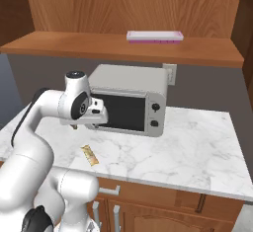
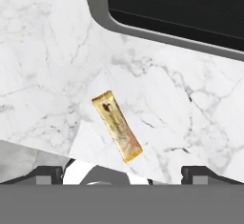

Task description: Pick the bar and bar from the counter and place them in the cabinets closest to them.

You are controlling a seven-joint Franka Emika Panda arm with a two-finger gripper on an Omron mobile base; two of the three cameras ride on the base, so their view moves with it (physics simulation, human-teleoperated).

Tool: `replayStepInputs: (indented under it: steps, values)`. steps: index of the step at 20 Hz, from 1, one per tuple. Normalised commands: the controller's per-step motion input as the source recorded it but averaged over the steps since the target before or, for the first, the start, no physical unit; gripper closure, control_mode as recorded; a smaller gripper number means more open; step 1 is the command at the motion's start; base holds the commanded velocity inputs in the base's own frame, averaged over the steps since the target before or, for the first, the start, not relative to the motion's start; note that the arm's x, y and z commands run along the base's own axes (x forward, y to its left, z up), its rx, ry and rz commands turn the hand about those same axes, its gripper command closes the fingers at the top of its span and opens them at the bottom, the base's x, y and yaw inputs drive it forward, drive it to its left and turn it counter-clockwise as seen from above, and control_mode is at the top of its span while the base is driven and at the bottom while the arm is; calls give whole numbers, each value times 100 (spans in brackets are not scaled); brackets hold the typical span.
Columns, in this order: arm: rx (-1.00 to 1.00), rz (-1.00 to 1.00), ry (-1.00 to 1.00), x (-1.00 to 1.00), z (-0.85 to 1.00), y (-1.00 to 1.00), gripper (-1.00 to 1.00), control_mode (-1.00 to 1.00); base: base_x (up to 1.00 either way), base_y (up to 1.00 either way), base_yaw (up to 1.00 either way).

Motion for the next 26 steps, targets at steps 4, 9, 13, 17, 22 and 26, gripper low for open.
replayStepInputs:
  steps: [4,9,13,17,22,26]
  values:
    - [0,7,0,0,-47,0,-100,-100,0,0,0]
    - [0,7,0,0,-48,0,-100,-100,0,0,0]
    - [0,7,0,0,-48,3,-100,-100,0,0,0]
    - [0,6,0,1,-46,6,-100,-100,0,0,0]
    - [0,4,0,10,-46,10,-100,-100,0,0,0]
    - [0,3,0,24,-40,8,-100,-100,0,0,0]
